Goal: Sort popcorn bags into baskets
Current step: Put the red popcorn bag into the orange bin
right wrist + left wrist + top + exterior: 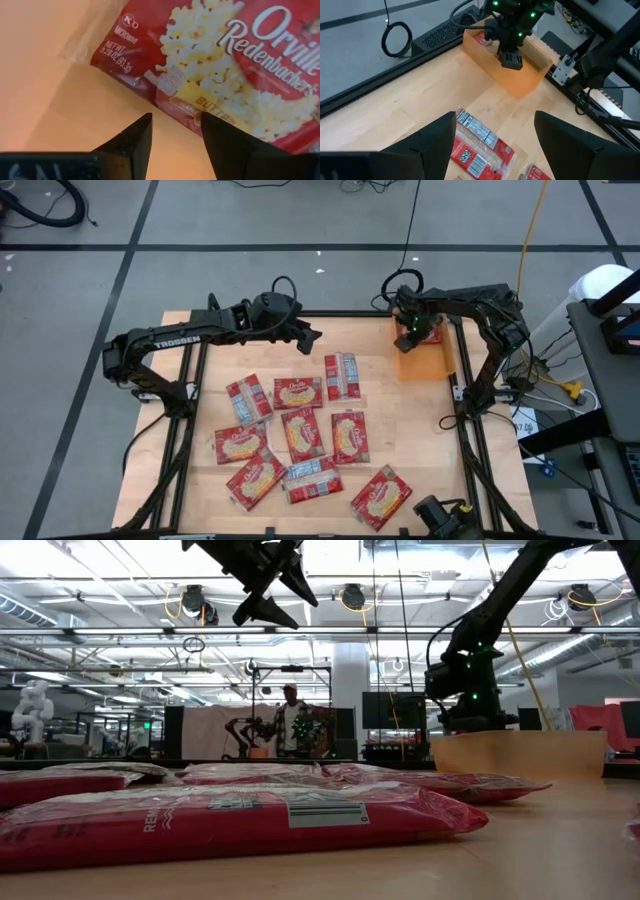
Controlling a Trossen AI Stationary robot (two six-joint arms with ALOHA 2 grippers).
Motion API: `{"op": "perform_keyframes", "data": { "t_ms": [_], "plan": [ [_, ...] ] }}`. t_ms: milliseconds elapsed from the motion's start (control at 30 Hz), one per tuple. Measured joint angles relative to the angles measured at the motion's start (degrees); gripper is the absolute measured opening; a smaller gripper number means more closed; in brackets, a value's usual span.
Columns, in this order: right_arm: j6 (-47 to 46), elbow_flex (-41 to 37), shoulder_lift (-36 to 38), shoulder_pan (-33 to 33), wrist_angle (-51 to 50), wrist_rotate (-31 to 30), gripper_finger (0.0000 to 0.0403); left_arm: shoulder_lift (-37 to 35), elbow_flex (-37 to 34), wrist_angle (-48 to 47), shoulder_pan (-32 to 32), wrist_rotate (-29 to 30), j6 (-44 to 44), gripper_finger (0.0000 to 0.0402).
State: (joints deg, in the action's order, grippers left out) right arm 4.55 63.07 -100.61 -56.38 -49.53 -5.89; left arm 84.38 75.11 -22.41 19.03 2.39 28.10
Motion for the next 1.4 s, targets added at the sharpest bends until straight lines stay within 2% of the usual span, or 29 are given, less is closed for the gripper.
{"op": "perform_keyframes", "data": {
  "t_ms": [133,300,433,600,700,800,867,1000,1167,1300,1400],
  "plan": [
    [-3.1,0.0,3.9,1.5,-0.8,0.0,0.0152,0.0,0.0,0.0,0.0,-1.8,-0.5,0.0273],
    [-8.1,0.0,12.9,4.2,-3.1,1.8,0.0144,0.0,0.1,-2.8,0.1,-3.6,-2.8,0.0273],
    [-14.4,0.0,21.3,7.5,-4.9,4.9,0.0141,0.0,0.1,-9.1,1.0,-3.7,-4.5,0.0273],
    [-24.6,0.0,31.6,13.0,-4.8,12.3,0.0141,0.0,-0.1,-19.9,2.6,-3.7,-6.2,0.0273],
    [-31.1,0.0,36.1,16.9,-2.6,15.2,0.0141,-0.1,-3.0,-22.1,3.5,-4.5,-6.6,0.0273],
    [-37.2,0.0,39.2,21.1,1.0,14.9,0.0141,0.0,-8.0,-22.2,4.4,-8.7,-6.5,0.0273],
    [-40.0,0.0,40.3,23.6,3.8,14.9,0.0141,0.0,-11.6,-21.7,4.7,-11.4,-6.0,0.0273],
    [-45.2,0.0,40.9,28.2,9.0,14.9,0.0141,0.0,-18.6,-18.1,4.7,-11.5,-5.0,0.0273],
    [-49.0,0.0,39.6,32.9,14.9,14.9,0.0141,0.0,-23.4,-17.5,4.7,-11.3,-6.8,0.0277],
    [-49.1,0.0,38.2,35.1,18.9,14.8,0.0141,0.0,-25.1,-17.2,4.7,-8.3,-9.8,0.0302],
    [-49.1,0.0,37.1,35.9,20.1,14.8,0.0141,0.0,-25.7,-16.0,4.7,-7.1,-15.5,0.0331]
  ]
}}
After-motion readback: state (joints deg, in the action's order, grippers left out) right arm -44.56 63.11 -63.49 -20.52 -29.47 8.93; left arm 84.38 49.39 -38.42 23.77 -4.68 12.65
